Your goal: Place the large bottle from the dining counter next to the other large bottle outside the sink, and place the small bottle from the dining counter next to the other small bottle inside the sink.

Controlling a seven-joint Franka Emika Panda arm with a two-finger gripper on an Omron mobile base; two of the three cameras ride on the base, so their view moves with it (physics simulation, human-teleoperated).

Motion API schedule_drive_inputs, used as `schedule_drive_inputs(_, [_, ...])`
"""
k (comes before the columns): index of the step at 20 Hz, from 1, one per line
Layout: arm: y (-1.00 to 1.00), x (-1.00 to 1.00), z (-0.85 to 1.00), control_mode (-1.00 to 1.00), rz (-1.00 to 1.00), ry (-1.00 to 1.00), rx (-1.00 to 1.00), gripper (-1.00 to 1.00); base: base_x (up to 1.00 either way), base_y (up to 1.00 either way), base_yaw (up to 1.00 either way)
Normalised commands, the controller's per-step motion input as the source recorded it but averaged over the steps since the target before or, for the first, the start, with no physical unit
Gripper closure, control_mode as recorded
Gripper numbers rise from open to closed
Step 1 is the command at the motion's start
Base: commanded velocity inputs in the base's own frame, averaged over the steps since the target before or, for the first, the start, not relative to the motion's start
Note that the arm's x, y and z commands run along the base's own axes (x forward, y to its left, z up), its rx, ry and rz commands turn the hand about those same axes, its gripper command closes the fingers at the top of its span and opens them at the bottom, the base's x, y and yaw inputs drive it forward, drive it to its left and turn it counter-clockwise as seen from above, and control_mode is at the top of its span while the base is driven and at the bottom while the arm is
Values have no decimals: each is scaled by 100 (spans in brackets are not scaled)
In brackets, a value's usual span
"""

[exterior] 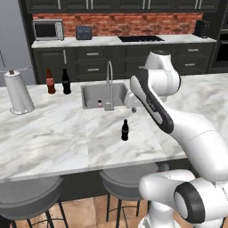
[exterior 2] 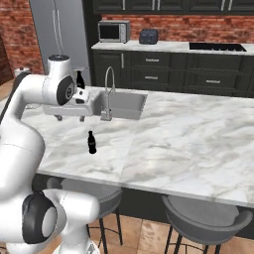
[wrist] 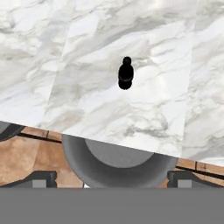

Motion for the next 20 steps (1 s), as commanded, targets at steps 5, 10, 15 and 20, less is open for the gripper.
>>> schedule_drive_inputs(5, [3,43,0,-100,-1,2,-3,-100,0,0,0])
schedule_drive_inputs(10, [0,54,0,-100,0,2,-2,-100,0,0,0])
schedule_drive_inputs(15, [0,58,-1,-100,0,1,-2,-100,0,0,0])
schedule_drive_inputs(20, [0,50,-10,-100,0,0,-1,-100,0,0,0])
